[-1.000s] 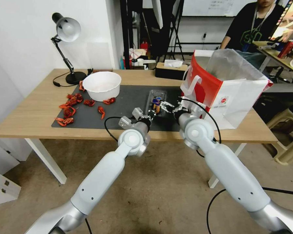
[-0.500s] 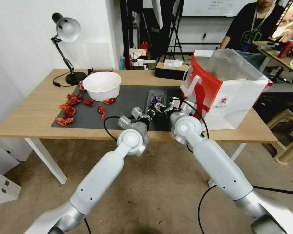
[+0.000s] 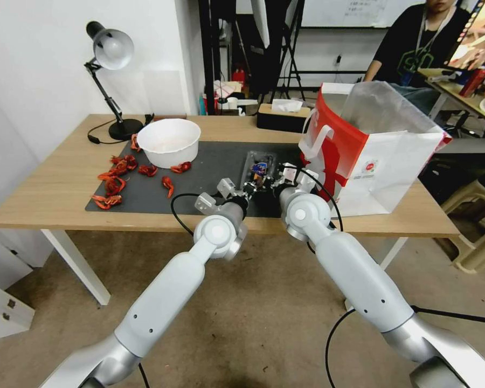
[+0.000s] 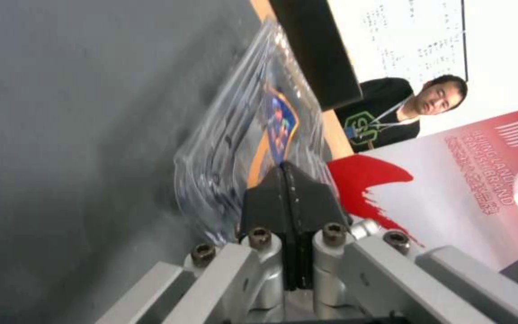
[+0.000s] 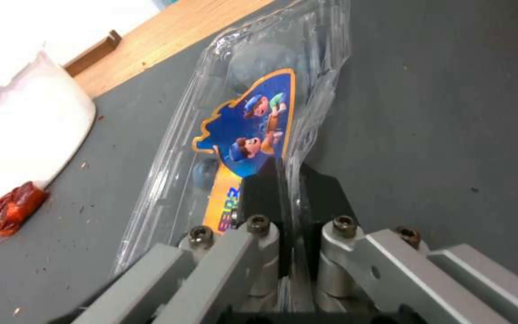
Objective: Close the takeout container lid, then place the container into the takeout bag.
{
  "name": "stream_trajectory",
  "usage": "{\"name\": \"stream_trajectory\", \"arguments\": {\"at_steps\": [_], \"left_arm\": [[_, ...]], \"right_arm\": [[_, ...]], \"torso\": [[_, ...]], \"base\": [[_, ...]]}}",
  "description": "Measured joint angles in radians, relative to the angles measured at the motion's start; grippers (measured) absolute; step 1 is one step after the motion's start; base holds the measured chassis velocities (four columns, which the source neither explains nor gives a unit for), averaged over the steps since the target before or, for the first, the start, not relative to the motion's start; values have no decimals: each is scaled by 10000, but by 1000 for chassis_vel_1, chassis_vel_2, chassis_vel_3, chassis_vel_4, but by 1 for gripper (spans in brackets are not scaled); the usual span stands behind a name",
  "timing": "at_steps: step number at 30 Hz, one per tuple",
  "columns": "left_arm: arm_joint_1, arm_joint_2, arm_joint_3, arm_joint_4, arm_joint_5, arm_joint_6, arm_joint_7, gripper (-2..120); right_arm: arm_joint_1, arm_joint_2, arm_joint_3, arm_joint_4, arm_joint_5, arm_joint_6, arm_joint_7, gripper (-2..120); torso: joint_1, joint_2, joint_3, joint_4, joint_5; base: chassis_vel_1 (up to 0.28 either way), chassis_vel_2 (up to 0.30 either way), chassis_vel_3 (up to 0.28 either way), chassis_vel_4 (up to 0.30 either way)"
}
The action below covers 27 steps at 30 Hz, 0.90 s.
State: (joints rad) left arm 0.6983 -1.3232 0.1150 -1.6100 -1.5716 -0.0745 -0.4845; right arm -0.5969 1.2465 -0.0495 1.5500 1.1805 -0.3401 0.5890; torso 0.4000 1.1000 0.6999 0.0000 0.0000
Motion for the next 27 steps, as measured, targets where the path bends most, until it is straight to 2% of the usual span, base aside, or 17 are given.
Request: {"name": "stream_trajectory", "arguments": {"at_steps": [5, 8, 9, 12, 13, 16, 17, 19, 20, 24, 25, 27], "left_arm": [[153, 182, -21, -276, 685, -54, 159, 0], [456, 567, -135, -794, 1747, -78, 416, 0], [456, 567, -135, -794, 1747, -78, 416, 0], [900, 1000, -360, -1351, 2968, -85, 657, 0], [900, 1000, -360, -1351, 2968, -85, 657, 0], [1602, 1485, -784, -1960, 4917, -83, 1050, 1], [1602, 1485, -784, -1960, 4917, -83, 1050, 1], [2074, 1773, -1132, -2383, 6064, -59, 1237, 10], [2074, 1773, -1132, -2383, 6064, -59, 1237, 10], [3139, 2260, -2051, -3099, 8149, 87, 1433, 30], [3139, 2260, -2051, -3099, 8149, 87, 1433, 30], [3690, 2466, -2405, -3363, 8990, 185, 1427, 38]], "right_arm": [[-43, 21, 34, 3, -53, 9, -21, 0], [-79, 58, 62, 14, -129, 16, -35, 0], [-79, 58, 62, 14, -129, 16, -35, 0], [-97, 87, 71, 14, -184, 24, -49, 0], [-97, 87, 71, 14, -184, 24, -49, 0], [-116, 123, 114, 17, -199, 26, -56, 0], [-116, 123, 114, 17, -199, 26, -56, 0], [-134, 155, 144, 23, -211, 26, -58, 0], [-134, 155, 144, 23, -211, 26, -58, 0], [-198, 210, 202, 41, -260, 35, -78, 0], [-198, 210, 202, 41, -260, 35, -78, 0], [-218, 217, 219, 68, -268, 36, -80, 0]], "torso": [[-1, 0, 0, -1, 0], [-1, 0, 0, -1, -1], [-1, 0, 0, -1, -1], [0, 0, 0, -2, -2], [0, 0, 0, -2, -2], [-1, 0, 0, -1, -3], [-1, 0, 0, -1, -3], [-1, 0, 0, 2, -3], [-1, 0, 0, 2, -3], [-1, 0, -1, 0, -1], [-1, 0, -1, 0, -1], [-1, 1, -1, 1, 0]], "base": [[0, 0, 0, 0], [0, 0, 0, 0], [0, 0, 0, 0], [0, 0, 0, 0], [0, 0, 0, 0], [0, 0, 0, 0], [0, 0, 0, 0], [0, 0, 0, 0], [0, 0, 0, 0], [0, 0, 0, 0], [0, 0, 0, 0], [0, 0, 0, 0]]}}
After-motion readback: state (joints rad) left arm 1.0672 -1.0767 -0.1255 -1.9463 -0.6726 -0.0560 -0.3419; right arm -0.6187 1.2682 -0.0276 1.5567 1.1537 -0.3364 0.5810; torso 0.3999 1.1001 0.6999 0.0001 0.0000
